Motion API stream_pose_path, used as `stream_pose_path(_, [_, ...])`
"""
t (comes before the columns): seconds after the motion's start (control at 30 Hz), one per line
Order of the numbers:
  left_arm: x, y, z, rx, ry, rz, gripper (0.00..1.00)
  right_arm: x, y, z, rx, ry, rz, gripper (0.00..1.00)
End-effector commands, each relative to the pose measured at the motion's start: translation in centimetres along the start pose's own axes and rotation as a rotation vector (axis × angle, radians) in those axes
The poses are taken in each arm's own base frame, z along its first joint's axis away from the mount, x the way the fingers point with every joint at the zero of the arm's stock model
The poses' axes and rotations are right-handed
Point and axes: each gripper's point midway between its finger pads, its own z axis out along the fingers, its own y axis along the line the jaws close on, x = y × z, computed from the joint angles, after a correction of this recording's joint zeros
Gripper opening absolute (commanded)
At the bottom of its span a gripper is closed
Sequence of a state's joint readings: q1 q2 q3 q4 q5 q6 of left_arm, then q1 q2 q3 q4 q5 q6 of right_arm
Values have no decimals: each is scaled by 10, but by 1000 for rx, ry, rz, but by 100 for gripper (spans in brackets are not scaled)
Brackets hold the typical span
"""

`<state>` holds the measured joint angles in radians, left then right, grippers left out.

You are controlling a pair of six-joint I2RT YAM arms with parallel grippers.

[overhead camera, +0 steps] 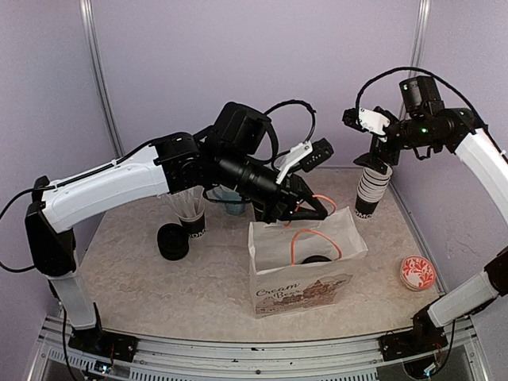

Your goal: Pack the takeout coffee

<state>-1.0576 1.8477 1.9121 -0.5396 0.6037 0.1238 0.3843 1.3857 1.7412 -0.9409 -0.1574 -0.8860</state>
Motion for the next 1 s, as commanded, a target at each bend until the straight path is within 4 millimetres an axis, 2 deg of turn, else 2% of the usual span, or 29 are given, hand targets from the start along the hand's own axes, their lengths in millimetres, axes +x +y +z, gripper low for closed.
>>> stream_pose_path(0.0, [6, -65, -3, 117, 37, 29, 0, 20, -1, 16, 42, 27, 59, 98])
stream_pose_path(0.33, [27, -137, 23, 90, 115, 79, 0, 25, 26, 25, -48, 0, 104, 97])
stream_pose_path(0.47, [38, -159, 40, 94, 140, 75, 0, 24, 39, 21, -86, -25, 111, 97])
stream_pose_path(0.57, [39, -171, 50, 83, 139, 74, 0, 22, 47, 16, -114, -47, 115, 97])
stream_pose_path(0.67, [37, -176, 56, 70, 130, 71, 0, 23, 56, 14, -135, -60, 116, 97])
stream_pose_path(0.8, [31, -172, 60, 39, 121, 73, 0, 22, 63, 10, -151, -73, 112, 97])
stream_pose_path(0.9, [21, -165, 59, 0, 116, 111, 0, 21, 64, 7, -146, -82, 113, 97])
stream_pose_path(0.97, [17, -153, 60, -22, 126, 122, 0, 21, 66, 5, -149, -87, 122, 97])
